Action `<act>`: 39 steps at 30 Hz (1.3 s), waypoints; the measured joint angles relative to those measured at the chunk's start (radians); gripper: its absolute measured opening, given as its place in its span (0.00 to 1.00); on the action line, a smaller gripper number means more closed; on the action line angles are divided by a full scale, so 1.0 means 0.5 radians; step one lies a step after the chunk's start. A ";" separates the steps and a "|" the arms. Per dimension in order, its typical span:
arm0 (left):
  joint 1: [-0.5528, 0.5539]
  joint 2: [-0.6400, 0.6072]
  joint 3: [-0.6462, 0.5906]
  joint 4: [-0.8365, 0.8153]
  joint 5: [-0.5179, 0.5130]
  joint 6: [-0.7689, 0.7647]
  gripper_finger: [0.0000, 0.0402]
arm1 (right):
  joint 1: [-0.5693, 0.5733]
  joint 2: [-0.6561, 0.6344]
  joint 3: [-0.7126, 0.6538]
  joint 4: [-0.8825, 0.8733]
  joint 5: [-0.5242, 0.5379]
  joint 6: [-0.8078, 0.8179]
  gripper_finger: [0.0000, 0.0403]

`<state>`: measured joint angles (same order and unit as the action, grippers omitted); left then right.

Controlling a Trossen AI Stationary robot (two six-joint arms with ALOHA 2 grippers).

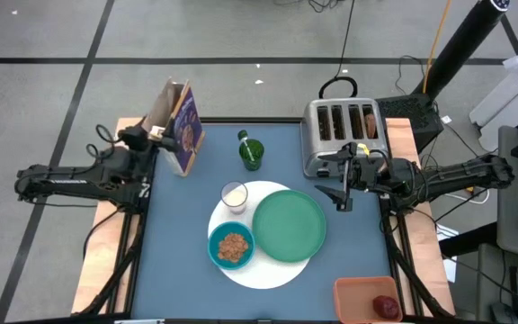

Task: Arrange a breakfast setting
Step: Pour the cereal into the blue bowl from the cereal box, then put the toasted bagel into the green plate from the toaster

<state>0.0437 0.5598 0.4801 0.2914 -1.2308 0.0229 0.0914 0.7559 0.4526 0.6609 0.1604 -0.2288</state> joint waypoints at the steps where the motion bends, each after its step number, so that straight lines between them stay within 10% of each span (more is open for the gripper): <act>1: 0.000 0.000 0.000 0.059 0.001 0.039 0.97 | 0.000 0.000 0.000 0.000 0.000 0.000 0.91; 20: 0.000 0.002 0.002 0.889 0.005 0.476 0.97 | 0.000 0.000 0.000 0.000 -0.007 0.016 0.91; 39: -0.430 0.149 0.447 0.408 0.323 0.664 0.97 | 0.000 -0.001 0.222 -0.179 0.326 0.206 0.91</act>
<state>-0.1711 0.6343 0.7034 0.4952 -1.0695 0.3548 0.0914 0.7555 0.5637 0.5716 0.3233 -0.1257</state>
